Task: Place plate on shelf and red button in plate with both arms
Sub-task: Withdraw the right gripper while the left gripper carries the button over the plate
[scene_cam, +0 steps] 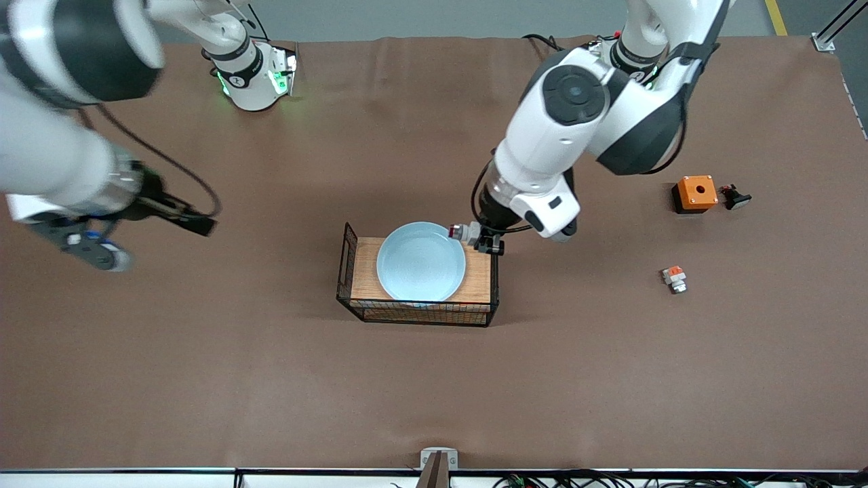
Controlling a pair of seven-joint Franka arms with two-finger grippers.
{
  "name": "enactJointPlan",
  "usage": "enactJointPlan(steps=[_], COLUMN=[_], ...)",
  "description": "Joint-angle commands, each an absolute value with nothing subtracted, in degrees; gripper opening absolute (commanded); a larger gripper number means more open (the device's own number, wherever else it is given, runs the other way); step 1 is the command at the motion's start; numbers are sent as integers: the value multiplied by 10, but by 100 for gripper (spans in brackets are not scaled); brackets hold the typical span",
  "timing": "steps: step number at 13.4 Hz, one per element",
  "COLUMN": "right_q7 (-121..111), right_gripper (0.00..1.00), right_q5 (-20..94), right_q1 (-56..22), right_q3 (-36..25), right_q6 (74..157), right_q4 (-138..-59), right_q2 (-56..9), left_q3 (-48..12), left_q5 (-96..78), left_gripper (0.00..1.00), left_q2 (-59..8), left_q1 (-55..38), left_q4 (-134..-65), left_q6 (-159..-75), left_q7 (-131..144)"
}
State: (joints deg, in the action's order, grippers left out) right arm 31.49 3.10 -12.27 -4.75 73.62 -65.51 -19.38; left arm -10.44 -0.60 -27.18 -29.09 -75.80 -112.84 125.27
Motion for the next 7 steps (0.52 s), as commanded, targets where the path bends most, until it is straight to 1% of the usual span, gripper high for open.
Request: enactJointPlan(steps=[1,3,4,5,7], right_q7=[175,115,86,66,11], right_gripper=[100,100,100,100,100], right_q5=[33,29,19,8,-5], right_q1=[-67,-36,-25,-19,-2], right_q3=[-40,-40,-40,-40,-40], right_q6=[736,737,738,743,764], right_q4=[-710,-729,-730,-730,-730], right_q2=[-150,-136,-136,-138,-142], left_q3=[-97,-91,-71,-40,17], left_q5=[36,40,40,40,39], left_gripper=[29,29,29,29,29], left_q2=[-328,-347,-352,-357,-386], left_q1=[-325,-346,-365,-393,-446], left_q4=[-708,-707,-704,-700,-693], left_q6=[-1130,-1137,-1143,-1152,-1174], left_q7=[1317,1323,1323,1324,1329])
